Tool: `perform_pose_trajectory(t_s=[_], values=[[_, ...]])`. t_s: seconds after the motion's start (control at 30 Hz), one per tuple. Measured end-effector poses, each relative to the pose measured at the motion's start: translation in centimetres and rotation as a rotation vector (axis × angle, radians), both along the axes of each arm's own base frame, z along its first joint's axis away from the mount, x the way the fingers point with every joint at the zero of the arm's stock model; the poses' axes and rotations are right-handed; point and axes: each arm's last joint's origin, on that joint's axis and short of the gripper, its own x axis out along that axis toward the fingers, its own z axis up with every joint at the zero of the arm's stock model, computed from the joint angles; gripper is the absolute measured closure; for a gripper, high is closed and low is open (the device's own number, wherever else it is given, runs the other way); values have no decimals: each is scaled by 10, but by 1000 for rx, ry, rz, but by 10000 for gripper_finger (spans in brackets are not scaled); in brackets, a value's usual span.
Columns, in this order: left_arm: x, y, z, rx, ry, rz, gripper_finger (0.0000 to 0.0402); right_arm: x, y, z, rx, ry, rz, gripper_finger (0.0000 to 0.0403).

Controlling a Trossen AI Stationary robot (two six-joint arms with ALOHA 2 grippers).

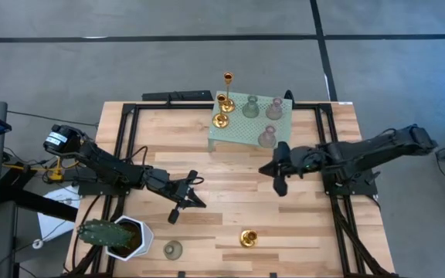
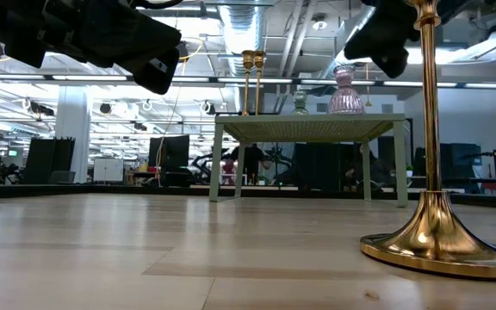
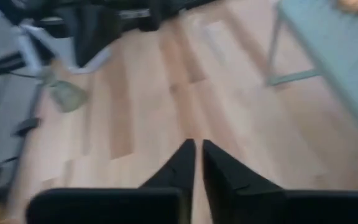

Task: Pick & Place candle stick holders
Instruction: Put the purple glass candle holder on the shelf aligned with the other purple candle holder

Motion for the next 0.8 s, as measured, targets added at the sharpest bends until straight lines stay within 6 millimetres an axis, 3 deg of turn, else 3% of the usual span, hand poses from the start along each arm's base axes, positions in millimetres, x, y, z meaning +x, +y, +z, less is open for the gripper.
perform_pose_trajectory(t_s=[0.27,0.8], values=[[0,0,0,0,0,0,392,12,-6,-5,-190,-39,-270,400],[0,0,0,-2,1,0,392,16,-32,-13,-297,19,-484,402]])
